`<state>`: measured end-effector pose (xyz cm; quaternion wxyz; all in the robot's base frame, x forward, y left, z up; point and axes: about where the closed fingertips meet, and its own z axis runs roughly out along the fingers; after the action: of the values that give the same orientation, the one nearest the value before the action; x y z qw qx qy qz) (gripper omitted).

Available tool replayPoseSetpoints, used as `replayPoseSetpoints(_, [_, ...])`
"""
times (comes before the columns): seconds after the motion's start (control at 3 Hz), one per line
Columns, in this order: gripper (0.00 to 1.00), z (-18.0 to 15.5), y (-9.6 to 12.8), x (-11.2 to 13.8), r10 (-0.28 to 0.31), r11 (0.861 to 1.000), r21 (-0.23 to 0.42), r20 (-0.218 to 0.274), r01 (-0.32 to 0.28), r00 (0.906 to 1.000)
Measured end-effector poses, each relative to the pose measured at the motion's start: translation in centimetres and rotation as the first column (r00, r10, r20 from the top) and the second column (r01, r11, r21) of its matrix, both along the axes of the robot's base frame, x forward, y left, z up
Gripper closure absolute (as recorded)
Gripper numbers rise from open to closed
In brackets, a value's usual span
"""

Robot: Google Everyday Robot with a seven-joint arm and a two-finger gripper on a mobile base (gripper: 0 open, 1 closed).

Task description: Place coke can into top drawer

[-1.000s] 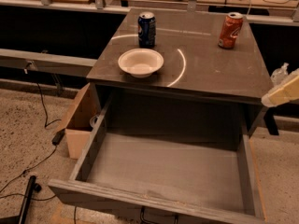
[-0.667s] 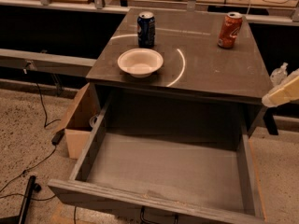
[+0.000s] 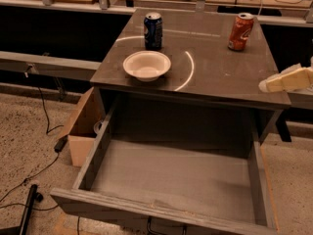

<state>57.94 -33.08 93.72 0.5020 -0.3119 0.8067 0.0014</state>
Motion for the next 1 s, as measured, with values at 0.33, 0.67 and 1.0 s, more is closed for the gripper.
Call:
replayPoseSetpoints(0.33, [0.0, 0.3, -1.3, 5.1, -0.017, 0.999, 0.053, 0.11, 0.011, 0.9938])
replayPoseSetpoints(0.67, [0.0, 0.1, -2.9, 10.4, -0.072, 0.994, 0.094, 0.173, 0.056, 0.9823])
replayPoseSetpoints(1.0, [0.0, 0.2, -2.5, 11.0, -0.068, 0.994, 0.098, 0.179, 0.051, 0.9815])
